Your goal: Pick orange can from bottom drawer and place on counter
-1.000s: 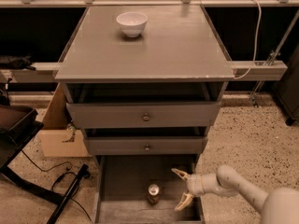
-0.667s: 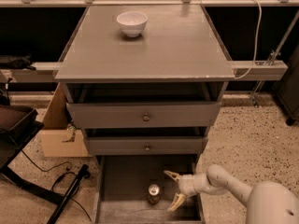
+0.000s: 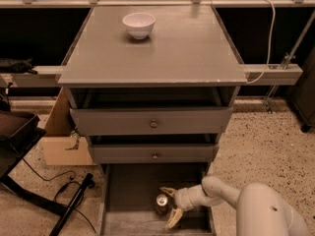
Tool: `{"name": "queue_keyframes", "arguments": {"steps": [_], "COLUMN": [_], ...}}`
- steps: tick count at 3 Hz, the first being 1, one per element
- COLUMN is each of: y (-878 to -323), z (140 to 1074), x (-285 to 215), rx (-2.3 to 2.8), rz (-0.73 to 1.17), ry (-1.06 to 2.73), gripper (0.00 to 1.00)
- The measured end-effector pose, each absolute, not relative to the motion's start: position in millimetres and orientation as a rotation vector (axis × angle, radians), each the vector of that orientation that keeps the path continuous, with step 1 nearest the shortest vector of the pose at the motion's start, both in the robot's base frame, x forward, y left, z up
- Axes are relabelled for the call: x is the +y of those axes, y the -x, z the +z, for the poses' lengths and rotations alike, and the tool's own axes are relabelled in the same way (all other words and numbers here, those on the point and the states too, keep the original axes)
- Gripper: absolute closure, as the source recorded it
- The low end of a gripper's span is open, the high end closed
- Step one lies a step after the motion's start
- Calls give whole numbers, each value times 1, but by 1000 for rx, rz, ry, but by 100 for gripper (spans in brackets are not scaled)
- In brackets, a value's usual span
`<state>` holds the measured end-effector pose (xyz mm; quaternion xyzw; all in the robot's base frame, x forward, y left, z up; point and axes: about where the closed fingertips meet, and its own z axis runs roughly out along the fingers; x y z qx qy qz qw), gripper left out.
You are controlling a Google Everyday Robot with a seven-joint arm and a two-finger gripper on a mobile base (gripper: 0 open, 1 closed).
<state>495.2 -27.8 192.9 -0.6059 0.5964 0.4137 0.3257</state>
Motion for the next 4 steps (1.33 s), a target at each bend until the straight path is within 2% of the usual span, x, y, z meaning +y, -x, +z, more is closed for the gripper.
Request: {"name": "queue_keyframes", "arguments": {"steps": [1,4], "y": [-497,-499], "z": [178,177], "x": [-6,-5], "rx": [1551,1549], "rz": [1136,1132], "ry": [1601,1603], "gripper": [16,86]}}
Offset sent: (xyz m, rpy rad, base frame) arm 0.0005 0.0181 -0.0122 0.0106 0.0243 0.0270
